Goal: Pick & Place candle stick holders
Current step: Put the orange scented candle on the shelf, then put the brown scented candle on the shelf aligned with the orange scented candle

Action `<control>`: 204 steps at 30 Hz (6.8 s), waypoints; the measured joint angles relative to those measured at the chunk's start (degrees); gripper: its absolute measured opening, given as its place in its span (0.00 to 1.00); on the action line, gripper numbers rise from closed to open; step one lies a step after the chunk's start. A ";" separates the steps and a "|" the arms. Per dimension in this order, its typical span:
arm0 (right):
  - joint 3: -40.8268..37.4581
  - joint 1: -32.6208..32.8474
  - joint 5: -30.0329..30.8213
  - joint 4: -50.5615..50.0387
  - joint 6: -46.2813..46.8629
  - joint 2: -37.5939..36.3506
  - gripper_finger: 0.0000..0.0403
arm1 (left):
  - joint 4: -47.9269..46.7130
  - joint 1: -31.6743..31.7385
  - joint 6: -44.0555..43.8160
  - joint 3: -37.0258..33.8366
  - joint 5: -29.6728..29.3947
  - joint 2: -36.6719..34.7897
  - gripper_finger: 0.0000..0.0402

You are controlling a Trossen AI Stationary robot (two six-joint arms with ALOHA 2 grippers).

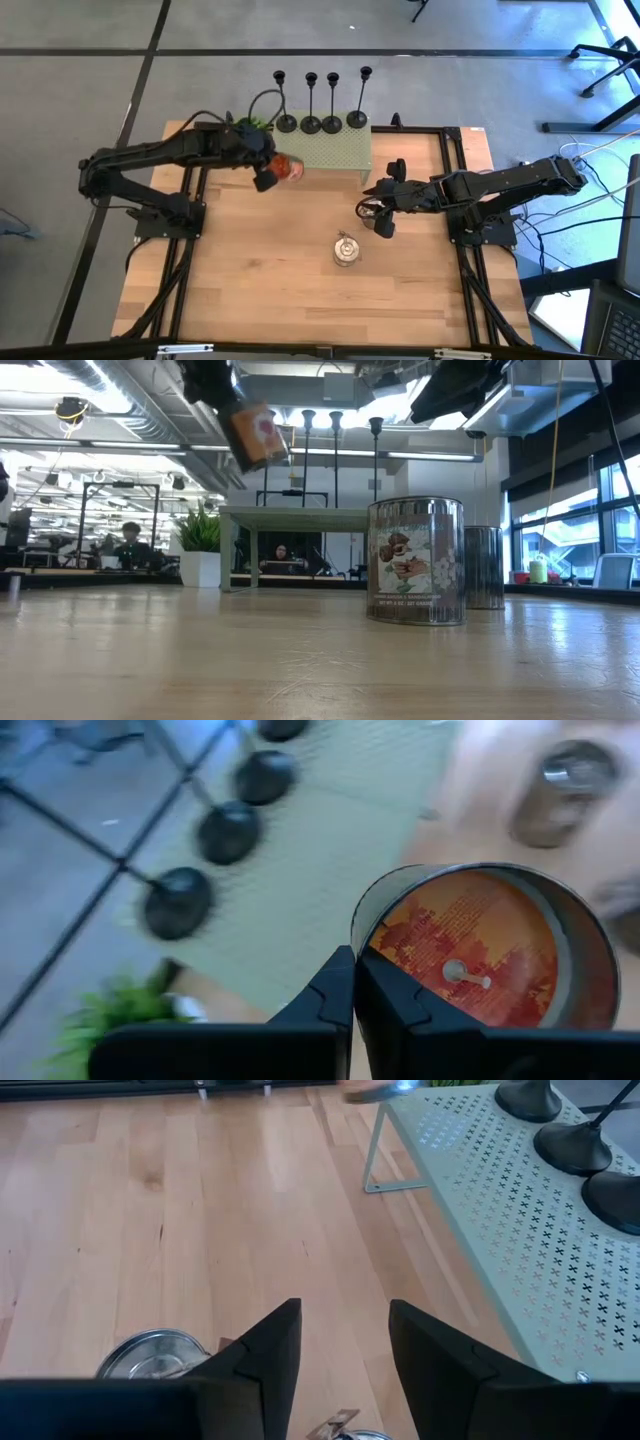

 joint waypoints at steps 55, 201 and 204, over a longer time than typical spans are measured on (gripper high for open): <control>0.00 -0.08 0.07 2.72 -1.05 0.00 0.39 | 7.22 12.27 8.60 0.29 3.27 3.43 0.15; 29.66 -29.78 -14.06 3.02 -13.33 29.90 0.06 | 27.90 -29.40 -8.13 -23.45 -1.67 -1.52 0.15; 29.62 -29.74 -11.56 3.63 -14.12 29.90 0.06 | 27.90 -29.40 -8.11 -23.45 -1.67 -1.52 0.15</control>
